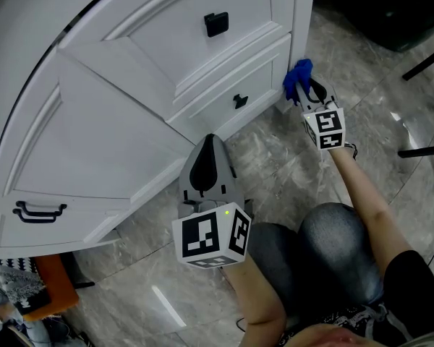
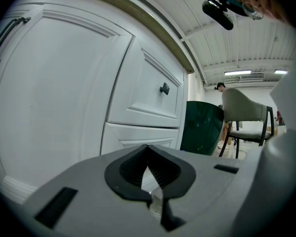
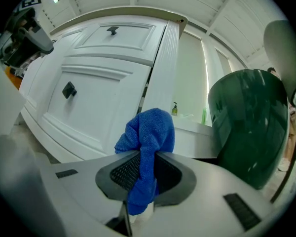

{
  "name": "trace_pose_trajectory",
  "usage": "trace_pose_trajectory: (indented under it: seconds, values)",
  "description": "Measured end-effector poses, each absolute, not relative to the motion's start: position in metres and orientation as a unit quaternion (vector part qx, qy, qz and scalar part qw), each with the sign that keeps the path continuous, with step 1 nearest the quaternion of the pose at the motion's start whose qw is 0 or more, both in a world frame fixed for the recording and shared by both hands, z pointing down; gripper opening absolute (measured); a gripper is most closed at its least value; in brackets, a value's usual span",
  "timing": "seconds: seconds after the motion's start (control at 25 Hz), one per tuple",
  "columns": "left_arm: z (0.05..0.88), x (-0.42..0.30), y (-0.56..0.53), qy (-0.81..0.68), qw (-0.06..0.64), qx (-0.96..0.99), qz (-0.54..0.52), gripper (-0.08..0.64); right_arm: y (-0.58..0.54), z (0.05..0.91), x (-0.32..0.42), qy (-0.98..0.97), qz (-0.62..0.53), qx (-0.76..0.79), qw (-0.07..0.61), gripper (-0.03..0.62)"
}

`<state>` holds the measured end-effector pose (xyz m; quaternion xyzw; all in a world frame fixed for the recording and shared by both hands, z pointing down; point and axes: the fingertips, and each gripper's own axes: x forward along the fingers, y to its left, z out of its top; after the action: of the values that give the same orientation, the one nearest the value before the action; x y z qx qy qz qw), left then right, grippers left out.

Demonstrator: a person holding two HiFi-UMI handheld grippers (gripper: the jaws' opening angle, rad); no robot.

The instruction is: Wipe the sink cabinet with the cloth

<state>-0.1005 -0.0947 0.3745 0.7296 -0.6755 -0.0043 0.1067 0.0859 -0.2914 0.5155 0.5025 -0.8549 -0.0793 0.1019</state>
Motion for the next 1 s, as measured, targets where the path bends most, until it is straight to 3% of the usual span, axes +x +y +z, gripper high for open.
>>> trace_pose_trajectory:
  seconds: [0.6, 1.0]
  values:
    - [0.373, -0.096, -0.096, -0.673, 0.102, 0.733, 0.001, 0.005, -0.296, 0.592, 0.083, -0.856, -0.017, 0.486, 0.174, 0.080]
    - [0.376, -0.070, -0.099, -0.664, 0.090, 0.740, 0.056, 0.005, -0.271, 0.571, 0.080, -0.885, 0.011, 0.428, 0.183, 0.080]
